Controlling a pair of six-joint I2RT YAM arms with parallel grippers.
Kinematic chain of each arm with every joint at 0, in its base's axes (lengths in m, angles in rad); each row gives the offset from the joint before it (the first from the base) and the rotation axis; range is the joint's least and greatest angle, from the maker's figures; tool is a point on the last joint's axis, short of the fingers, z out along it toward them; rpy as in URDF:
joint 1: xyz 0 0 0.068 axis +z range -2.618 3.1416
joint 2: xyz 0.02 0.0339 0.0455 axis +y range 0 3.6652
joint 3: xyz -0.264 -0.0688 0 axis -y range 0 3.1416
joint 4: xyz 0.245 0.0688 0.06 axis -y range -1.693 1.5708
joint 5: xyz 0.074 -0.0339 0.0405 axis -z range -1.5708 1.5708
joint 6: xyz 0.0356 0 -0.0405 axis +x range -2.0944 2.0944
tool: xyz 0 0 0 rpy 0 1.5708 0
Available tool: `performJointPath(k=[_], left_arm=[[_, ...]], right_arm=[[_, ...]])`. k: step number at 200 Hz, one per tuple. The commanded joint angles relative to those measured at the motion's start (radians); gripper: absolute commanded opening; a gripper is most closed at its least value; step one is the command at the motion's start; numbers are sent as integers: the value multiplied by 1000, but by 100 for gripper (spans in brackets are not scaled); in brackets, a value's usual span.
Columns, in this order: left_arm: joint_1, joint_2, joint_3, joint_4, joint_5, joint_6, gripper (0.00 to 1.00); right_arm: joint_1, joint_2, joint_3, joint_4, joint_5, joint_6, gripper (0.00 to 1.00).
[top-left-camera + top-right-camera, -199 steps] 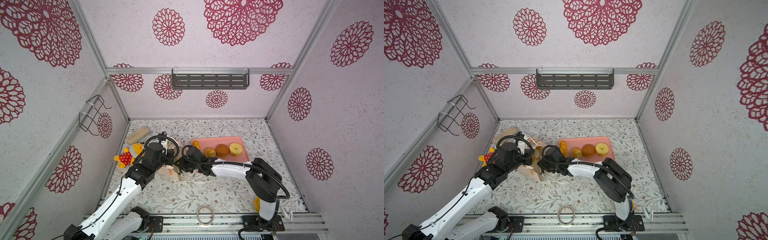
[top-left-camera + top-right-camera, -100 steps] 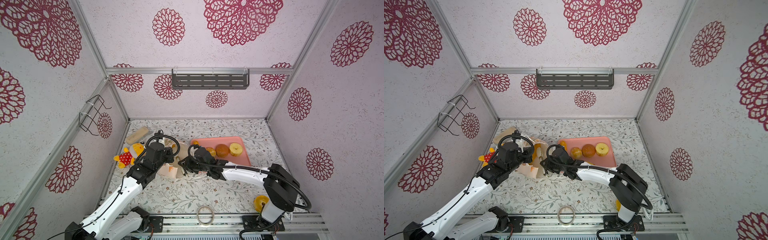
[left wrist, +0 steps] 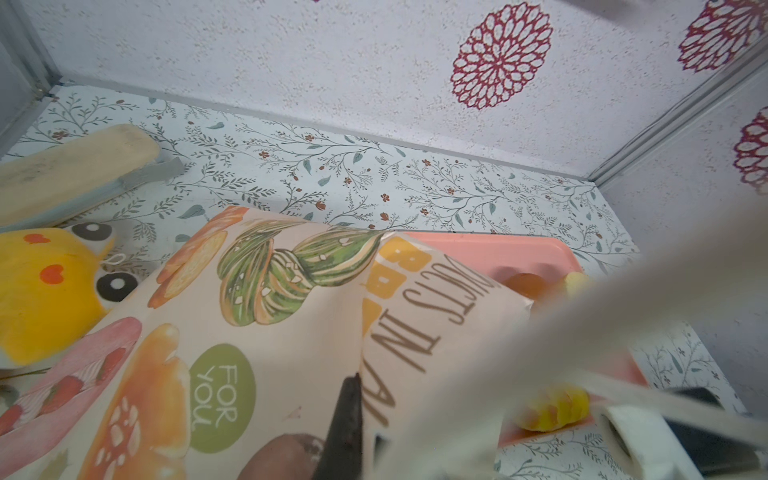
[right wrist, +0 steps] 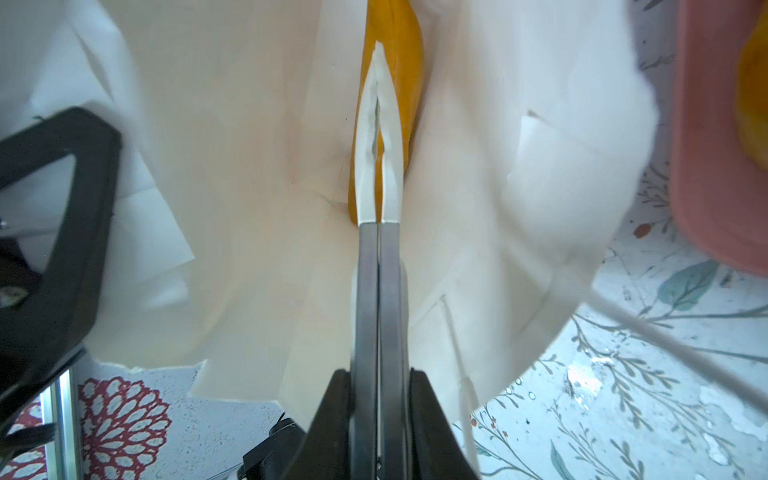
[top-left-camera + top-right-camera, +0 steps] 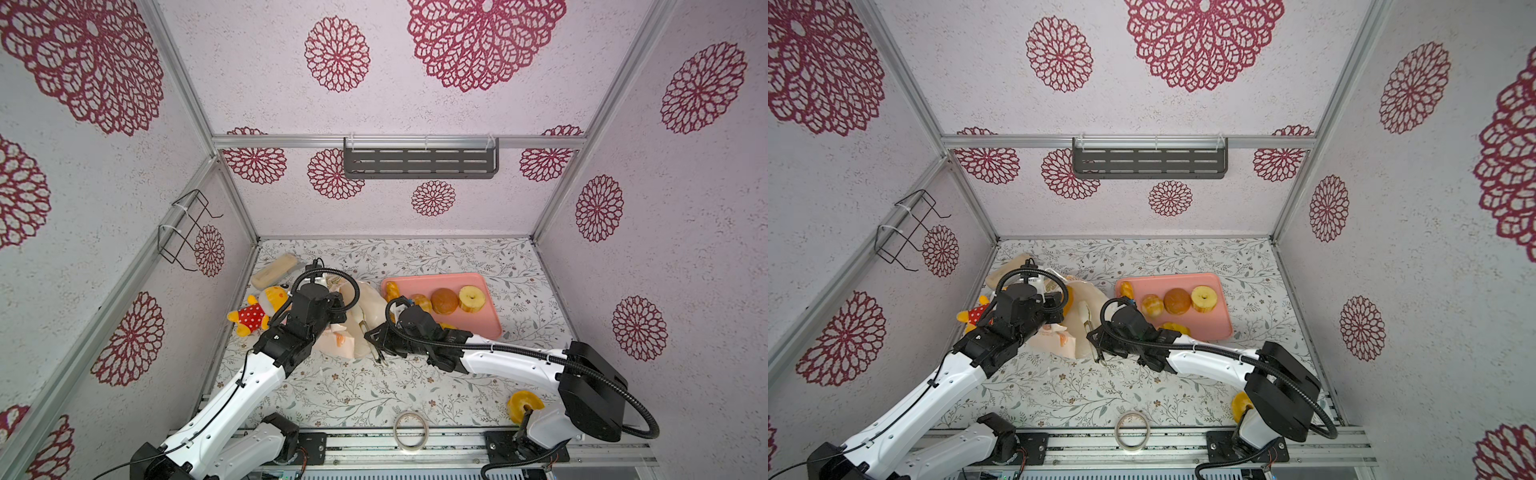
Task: Take the fake bread out of the paper bag
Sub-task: 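Close the right tongs on the long yellow bread inside the bag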
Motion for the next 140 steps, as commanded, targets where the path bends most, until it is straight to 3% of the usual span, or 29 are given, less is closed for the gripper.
performJointPath(k=[1, 30, 81, 140], left_arm=[[-5, -27, -2, 61, 122, 74, 0], [-5, -60, -1, 8, 170, 157, 0], [-5, -111, -29, -12, 156, 186, 0], [-5, -62, 1, -8, 189, 161, 0]], right_arm=[[-20, 15, 56, 59, -37, -43, 10], [-32, 33, 96, 40, -58, -63, 27], [-36, 35, 103, -16, -65, -49, 44], [-37, 12, 101, -109, -17, -32, 49]])
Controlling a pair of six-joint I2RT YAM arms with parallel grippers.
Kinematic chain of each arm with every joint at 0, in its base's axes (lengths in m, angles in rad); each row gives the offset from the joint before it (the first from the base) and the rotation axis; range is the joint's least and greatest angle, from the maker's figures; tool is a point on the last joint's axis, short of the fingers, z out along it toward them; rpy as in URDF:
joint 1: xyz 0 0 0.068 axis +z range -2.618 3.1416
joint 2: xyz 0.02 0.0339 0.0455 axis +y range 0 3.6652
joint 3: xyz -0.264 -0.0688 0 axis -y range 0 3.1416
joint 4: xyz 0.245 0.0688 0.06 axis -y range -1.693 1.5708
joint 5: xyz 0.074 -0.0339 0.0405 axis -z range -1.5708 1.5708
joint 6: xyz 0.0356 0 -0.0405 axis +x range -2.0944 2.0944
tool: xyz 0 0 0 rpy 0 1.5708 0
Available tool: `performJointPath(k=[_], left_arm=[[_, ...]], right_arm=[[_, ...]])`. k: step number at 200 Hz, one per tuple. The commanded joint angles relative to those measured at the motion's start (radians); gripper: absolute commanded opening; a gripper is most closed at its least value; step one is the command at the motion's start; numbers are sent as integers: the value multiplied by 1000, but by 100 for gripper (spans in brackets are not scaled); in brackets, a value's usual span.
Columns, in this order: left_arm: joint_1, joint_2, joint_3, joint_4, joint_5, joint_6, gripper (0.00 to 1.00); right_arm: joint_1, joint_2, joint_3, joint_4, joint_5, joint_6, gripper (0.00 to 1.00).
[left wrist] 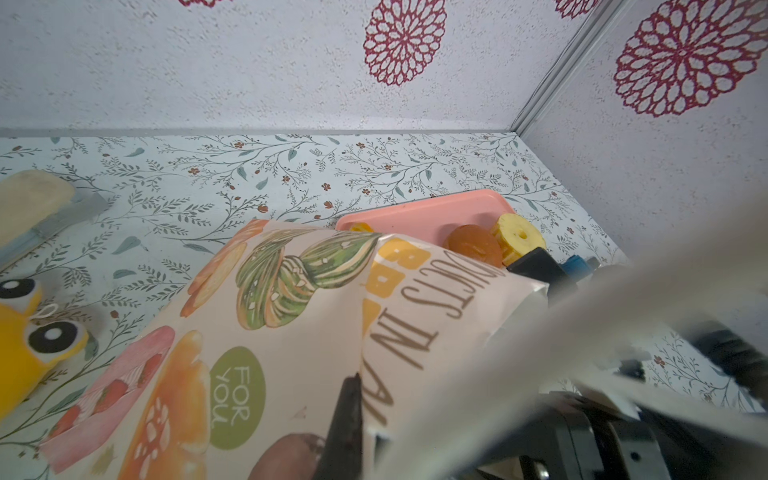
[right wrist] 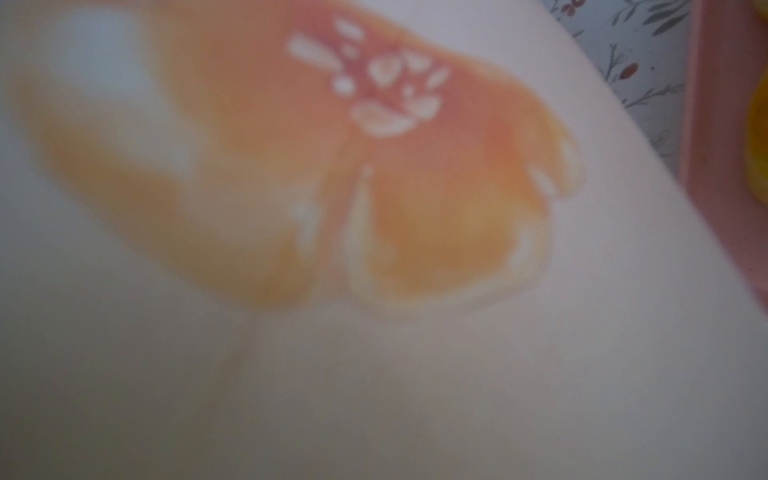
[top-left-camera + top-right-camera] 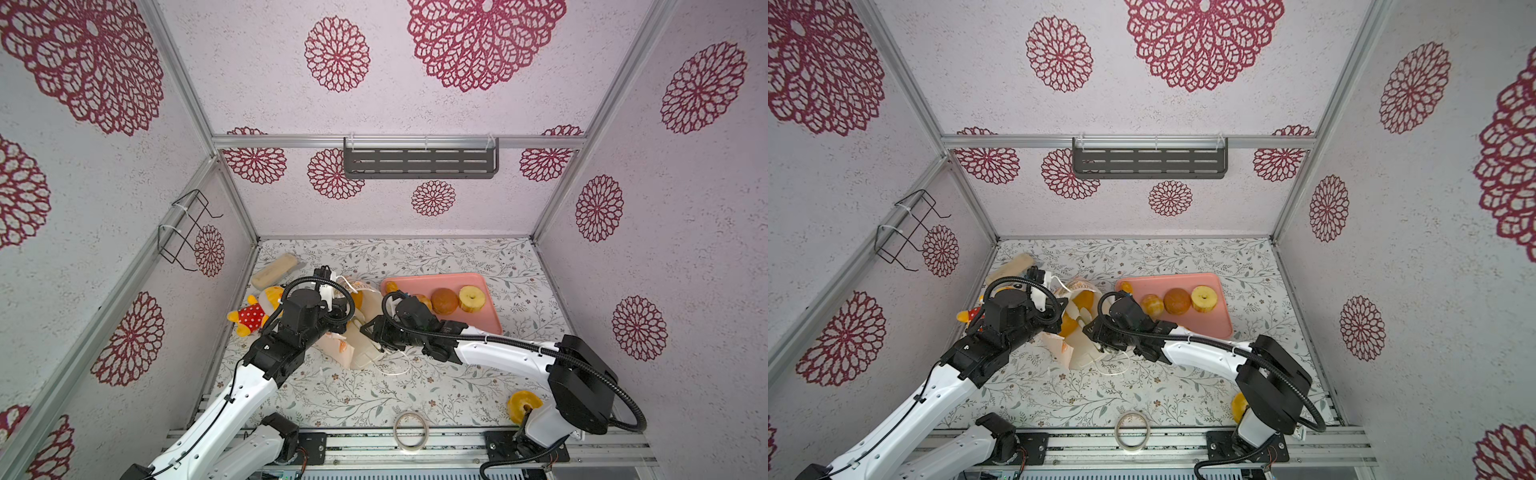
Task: Take the fake bread out of the paper bag
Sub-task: 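Close the right tongs on the long yellow bread inside the bag, then pull the long yellow bread out of the bag with the right tongs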
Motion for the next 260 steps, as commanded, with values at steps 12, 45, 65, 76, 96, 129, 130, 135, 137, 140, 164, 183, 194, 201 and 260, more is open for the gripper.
performJointPath(k=[12, 45, 65, 76, 96, 129, 130, 135, 137, 140, 164, 183, 194, 201, 260], left_arm=[[-5, 26, 25, 18, 22, 1, 0], [-5, 36, 27, 21, 22, 0, 0], [-5, 32, 20, 34, 39, 1, 0], [-5, 31, 17, 38, 39, -1, 0], [-8, 29, 9, 51, 50, 0, 0], [-11, 42, 3, 81, 72, -12, 0], [-11, 43, 3, 82, 72, -12, 0], [-13, 47, 3, 84, 77, -12, 0], [-14, 48, 5, 86, 79, -12, 0], [-16, 51, 4, 88, 83, -12, 0], [-29, 68, 5, 94, 99, -6, 0], [-40, 80, 6, 97, 104, 4, 0], [-45, 85, 3, 106, 104, 5, 0], [-47, 89, 1, 110, 104, 5, 0], [-62, 139, 15, 111, -41, -122, 0]], right_arm=[[-5, -48, 21, -59, 39, 7, 49], [-12, -52, 7, -75, 39, 21, 50], [-17, -49, -6, -67, 41, 38, 50], [-18, -47, -18, -49, 39, 52, 50], [-24, -28, -32, 7, 24, 74, 50], [-36, 60, 2, 108, -28, 107, 51], [-37, 63, 5, 109, -30, 107, 51], [-40, 77, 18, 117, -37, 109, 51], [-41, 83, 23, 121, -40, 109, 51], [-42, 91, 32, 127, -45, 111, 51], [-56, 153, 105, 122, -64, 106, 50], [-68, 201, 135, 132, -78, 119, 48], [-73, 228, 144, 150, -86, 132, 47], [-76, 242, 151, 158, -89, 135, 45], [-67, 228, 195, 112, -94, 50, 1]])
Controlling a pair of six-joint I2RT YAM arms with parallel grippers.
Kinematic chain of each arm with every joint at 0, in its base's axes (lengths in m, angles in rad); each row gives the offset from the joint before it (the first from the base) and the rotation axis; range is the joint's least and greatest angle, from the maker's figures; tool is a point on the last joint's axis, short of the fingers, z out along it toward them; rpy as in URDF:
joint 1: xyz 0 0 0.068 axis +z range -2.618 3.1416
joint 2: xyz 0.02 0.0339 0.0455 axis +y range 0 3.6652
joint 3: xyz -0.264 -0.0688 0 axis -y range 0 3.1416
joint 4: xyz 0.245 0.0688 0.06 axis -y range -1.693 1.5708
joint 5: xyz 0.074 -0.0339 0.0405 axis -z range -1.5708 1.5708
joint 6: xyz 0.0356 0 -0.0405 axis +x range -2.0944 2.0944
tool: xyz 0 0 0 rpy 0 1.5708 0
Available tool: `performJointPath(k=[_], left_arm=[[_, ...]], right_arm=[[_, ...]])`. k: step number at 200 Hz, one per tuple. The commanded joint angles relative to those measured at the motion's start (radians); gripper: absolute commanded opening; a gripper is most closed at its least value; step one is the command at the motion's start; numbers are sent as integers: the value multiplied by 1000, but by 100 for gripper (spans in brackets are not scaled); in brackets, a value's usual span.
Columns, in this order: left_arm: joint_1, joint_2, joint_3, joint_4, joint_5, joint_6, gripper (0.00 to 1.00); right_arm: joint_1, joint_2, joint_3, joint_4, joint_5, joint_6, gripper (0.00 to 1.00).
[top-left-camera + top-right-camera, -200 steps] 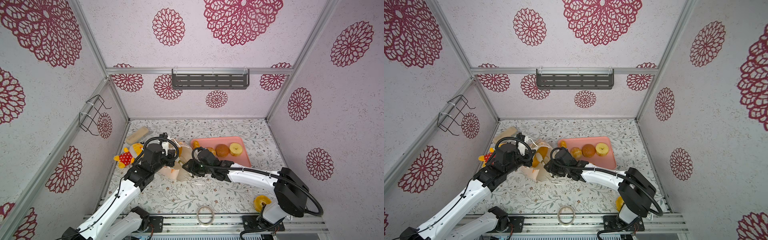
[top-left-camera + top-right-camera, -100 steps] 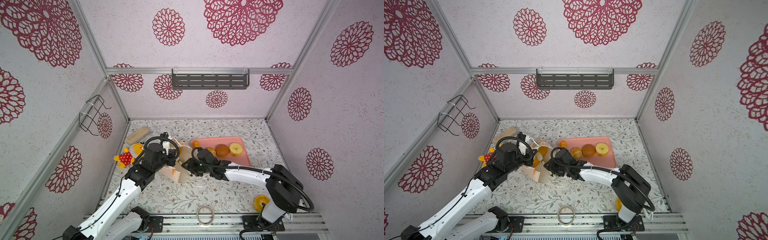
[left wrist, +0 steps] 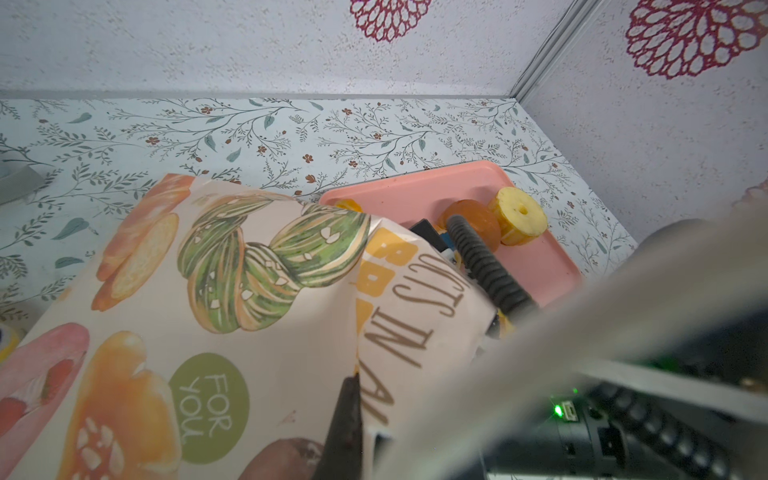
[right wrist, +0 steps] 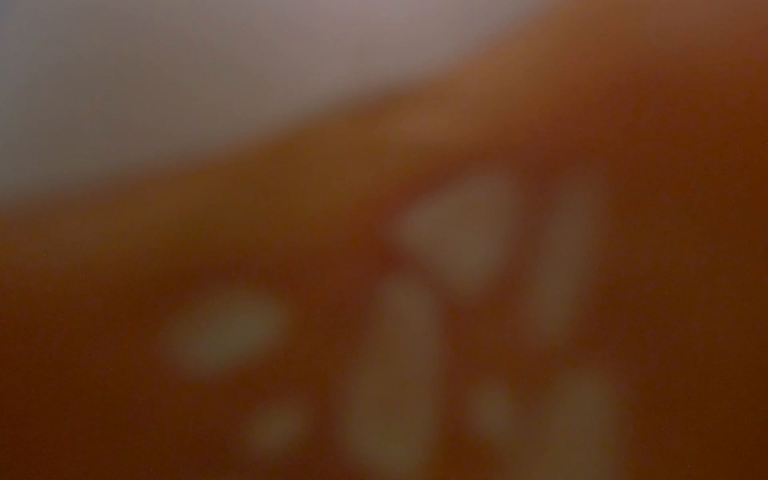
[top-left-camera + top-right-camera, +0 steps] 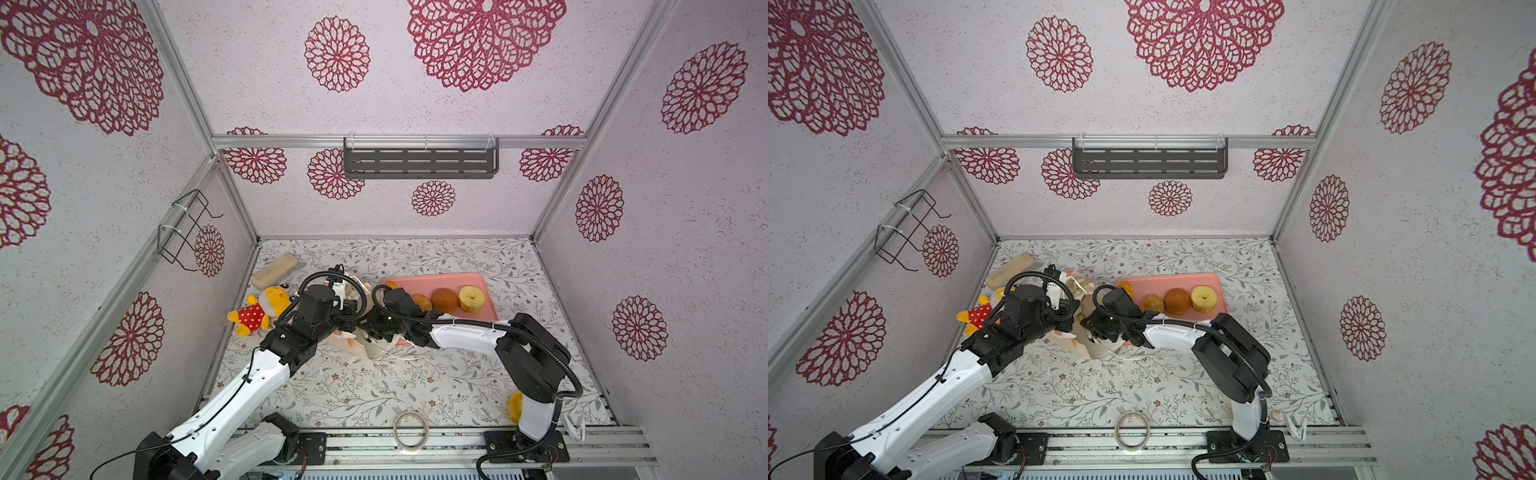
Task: Take the fake bread out of the paper bag
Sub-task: 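Pull the long yellow bread out of the bag with the right tongs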
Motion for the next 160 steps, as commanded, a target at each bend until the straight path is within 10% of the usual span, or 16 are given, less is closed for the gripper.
performJointPath(k=[1, 160], left_arm=[[-25, 20, 15, 57, -57, -90, 0], [-33, 64, 84, -64, -297, -318, 0]], right_arm=[[5, -50, 49, -11, 5, -62, 1], [157, -457, -264, -42, 320, -157, 0]])
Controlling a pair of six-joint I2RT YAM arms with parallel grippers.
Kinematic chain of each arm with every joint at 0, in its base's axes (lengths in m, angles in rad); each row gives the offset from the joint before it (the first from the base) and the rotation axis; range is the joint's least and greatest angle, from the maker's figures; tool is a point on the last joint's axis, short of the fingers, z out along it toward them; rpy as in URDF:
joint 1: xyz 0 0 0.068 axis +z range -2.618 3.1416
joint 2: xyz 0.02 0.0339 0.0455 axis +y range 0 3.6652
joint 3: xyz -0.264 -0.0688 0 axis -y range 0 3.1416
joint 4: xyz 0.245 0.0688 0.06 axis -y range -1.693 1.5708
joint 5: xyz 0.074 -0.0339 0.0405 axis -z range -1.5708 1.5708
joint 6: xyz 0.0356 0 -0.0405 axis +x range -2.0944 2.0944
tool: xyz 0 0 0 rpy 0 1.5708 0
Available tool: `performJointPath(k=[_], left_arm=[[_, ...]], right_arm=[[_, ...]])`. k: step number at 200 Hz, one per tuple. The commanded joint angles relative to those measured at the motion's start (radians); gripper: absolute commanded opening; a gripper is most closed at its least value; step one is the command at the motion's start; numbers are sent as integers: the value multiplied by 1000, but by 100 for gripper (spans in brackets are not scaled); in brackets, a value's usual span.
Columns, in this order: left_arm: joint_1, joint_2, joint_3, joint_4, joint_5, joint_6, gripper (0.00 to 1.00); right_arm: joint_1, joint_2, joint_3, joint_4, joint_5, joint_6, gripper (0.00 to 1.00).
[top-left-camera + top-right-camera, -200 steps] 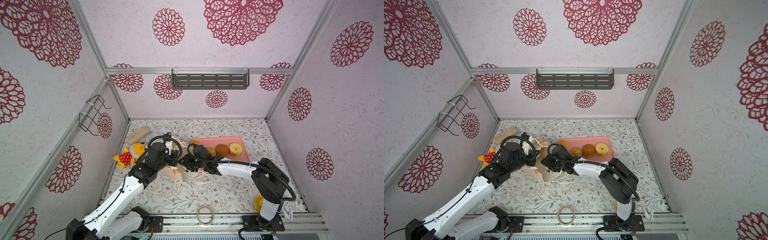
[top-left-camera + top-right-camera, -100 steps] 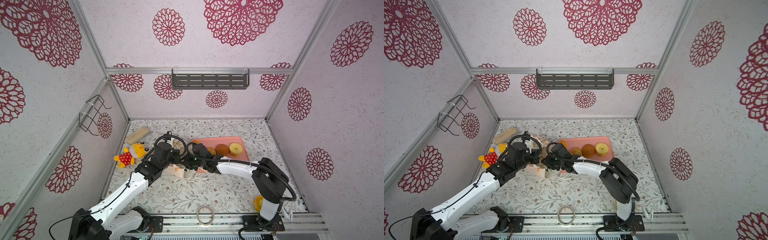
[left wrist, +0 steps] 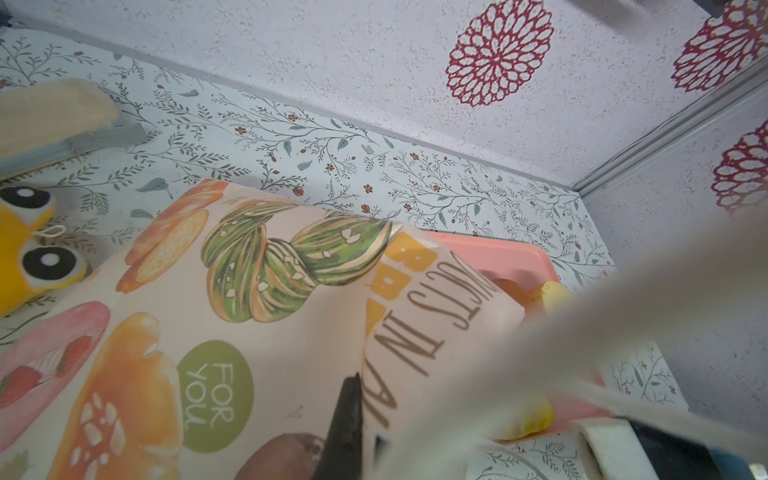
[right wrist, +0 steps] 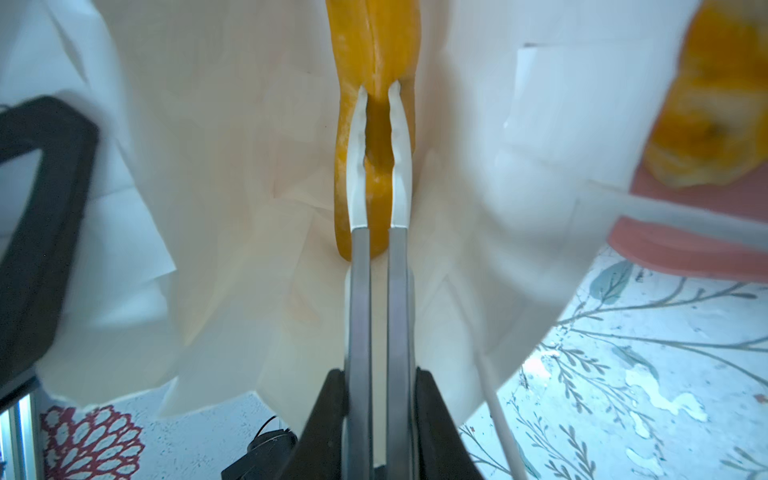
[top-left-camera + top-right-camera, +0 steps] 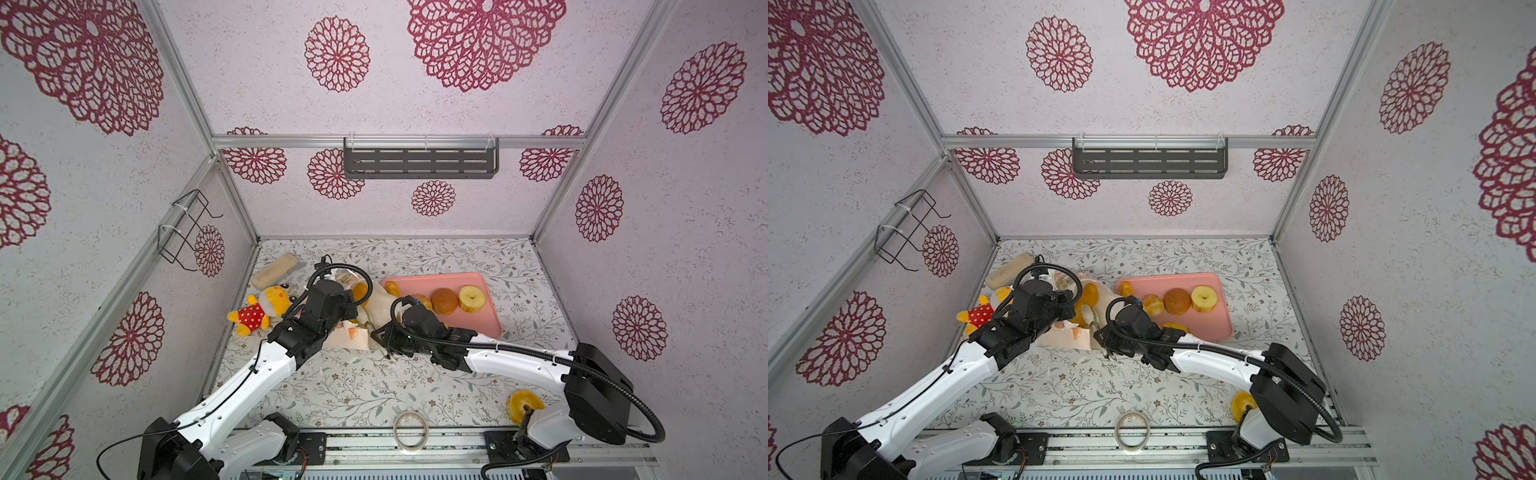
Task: Take the fake bread out of the paper bag
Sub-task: 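Pull the long yellow bread out of the bag with the right tongs, then carry the long yellow bread over the pink tray with the right tongs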
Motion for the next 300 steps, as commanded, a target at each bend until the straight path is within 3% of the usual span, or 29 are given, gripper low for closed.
performJointPath(k=[1, 44, 133, 226, 264, 300], left_arm=[[-3, 5, 22, -44, -37, -33, 0], [-4, 7, 45, -66, -41, -32, 0], [-4, 49, 105, -169, -71, -62, 0], [-1, 14, 76, -171, -69, -63, 0], [-2, -5, 68, -172, -68, -60, 0], [1, -27, 71, -196, -72, -46, 0]], right_arm=[[41, -74, -10, 75, 110, -65, 0], [102, -169, -59, 80, 287, -175, 0], [159, -382, -144, 53, 473, -291, 0], [158, -618, -91, -159, 685, -397, 0], [70, -625, 44, -397, 648, -390, 0], [-152, -617, 215, -778, 473, -392, 0]])
